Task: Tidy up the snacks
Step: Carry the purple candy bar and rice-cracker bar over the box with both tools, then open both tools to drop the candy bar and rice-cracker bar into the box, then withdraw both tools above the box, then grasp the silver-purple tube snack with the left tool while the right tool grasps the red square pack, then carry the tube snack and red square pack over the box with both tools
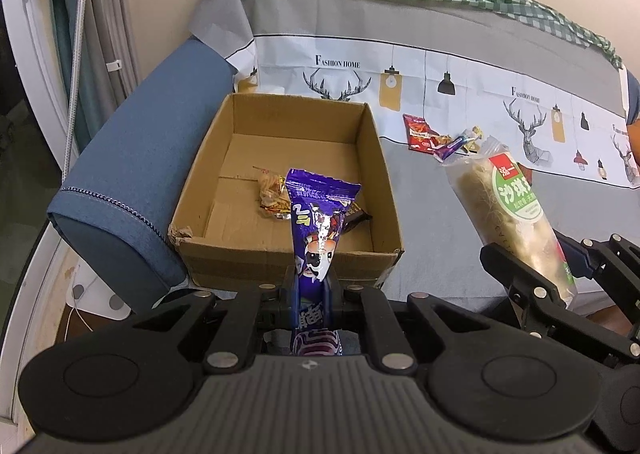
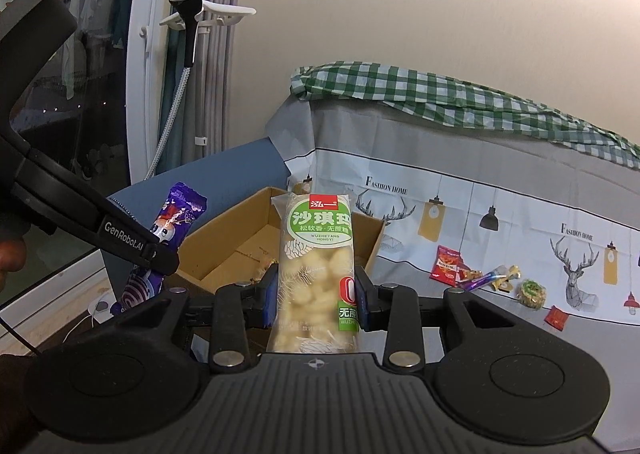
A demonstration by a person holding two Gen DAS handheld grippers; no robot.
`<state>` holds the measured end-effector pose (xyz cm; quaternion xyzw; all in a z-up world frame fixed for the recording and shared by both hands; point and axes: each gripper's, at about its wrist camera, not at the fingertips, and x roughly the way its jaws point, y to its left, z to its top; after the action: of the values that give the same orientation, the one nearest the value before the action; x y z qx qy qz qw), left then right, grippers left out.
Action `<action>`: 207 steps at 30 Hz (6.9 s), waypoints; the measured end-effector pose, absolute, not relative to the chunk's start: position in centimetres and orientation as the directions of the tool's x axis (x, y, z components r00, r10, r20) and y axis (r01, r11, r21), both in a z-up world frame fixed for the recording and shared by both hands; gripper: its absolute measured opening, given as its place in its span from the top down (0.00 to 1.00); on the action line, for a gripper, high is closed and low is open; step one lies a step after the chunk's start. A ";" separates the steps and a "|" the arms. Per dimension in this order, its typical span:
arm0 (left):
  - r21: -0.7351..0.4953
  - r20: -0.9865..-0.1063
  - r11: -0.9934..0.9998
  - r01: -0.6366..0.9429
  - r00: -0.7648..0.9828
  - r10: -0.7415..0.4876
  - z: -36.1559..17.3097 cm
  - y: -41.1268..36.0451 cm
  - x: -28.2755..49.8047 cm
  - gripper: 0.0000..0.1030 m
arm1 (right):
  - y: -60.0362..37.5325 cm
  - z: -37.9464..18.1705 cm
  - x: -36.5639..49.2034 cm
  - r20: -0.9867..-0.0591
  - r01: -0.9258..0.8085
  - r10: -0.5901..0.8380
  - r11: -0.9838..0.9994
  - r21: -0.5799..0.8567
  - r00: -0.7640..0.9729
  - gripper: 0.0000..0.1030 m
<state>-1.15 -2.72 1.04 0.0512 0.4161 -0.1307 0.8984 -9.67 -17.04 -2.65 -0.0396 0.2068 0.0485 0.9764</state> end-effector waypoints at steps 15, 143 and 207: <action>-0.023 -0.789 0.962 0.273 0.586 -0.185 -0.5 -2.7 0.4 0.89 | -17.1 -3.5 -8.3 -0.453 -0.122 0.085 0.991 -0.053 0.888 0.63; 0.179 -0.829 0.962 0.207 0.558 0.034 -5.3 -2.9 1.0 0.00 | -17.2 -4.2 -7.3 -0.488 -0.161 0.149 0.987 0.017 0.860 0.07; -0.078 -0.966 0.839 0.539 0.168 -0.198 -22.7 -43.8 30.3 0.83 | -62.4 -28.5 13.2 -0.679 0.628 -0.376 0.761 0.162 0.630 0.57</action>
<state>30.30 -43.76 -22.65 0.1430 0.5965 -0.2455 0.7507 13.25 -62.35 -28.48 0.1958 0.3220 -0.2848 0.8814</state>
